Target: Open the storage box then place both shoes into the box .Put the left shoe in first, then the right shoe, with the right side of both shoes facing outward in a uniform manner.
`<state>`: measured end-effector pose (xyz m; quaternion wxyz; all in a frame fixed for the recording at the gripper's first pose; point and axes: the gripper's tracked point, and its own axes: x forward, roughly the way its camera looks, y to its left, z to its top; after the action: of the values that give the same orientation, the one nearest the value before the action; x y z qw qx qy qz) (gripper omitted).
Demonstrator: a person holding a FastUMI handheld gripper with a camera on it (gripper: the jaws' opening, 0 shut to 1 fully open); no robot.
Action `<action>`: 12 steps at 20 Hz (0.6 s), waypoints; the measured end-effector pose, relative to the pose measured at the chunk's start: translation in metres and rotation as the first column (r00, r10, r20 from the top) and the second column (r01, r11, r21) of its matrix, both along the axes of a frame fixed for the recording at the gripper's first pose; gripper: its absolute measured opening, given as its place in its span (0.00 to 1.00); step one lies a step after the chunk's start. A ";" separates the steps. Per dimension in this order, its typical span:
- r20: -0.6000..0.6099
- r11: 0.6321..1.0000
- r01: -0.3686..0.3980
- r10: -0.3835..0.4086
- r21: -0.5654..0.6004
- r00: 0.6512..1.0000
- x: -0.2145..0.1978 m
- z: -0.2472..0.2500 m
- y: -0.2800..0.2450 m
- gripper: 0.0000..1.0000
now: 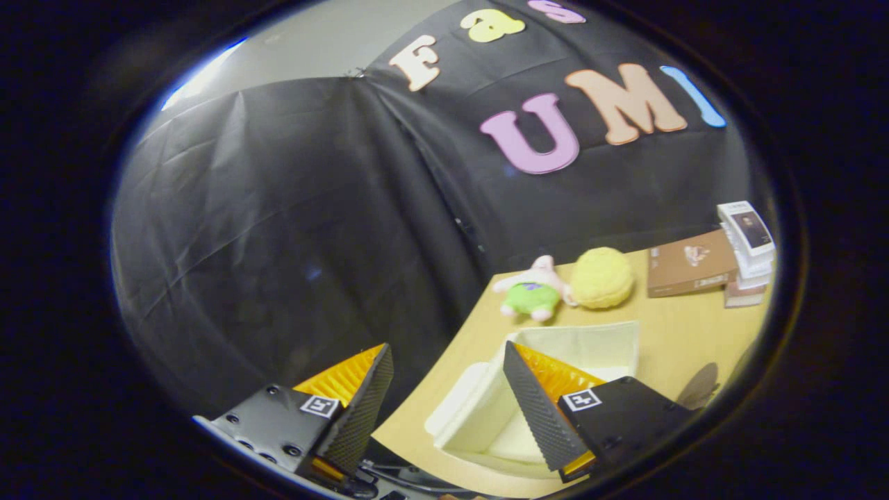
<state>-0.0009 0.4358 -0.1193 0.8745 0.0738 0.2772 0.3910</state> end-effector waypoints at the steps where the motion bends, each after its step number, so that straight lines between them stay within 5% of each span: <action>1: 0.010 0.999 0.040 -0.040 -0.027 0.999 0.013 -0.002 -0.022 1.00; 6: 0.005 0.961 0.213 -0.215 -0.178 0.977 0.054 -0.031 -0.139 1.00; 12: -0.043 0.877 0.287 -0.327 -0.384 0.944 0.067 -0.080 -0.254 1.00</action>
<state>0.0658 0.1816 -0.1993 0.9074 -0.0298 0.3772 0.1829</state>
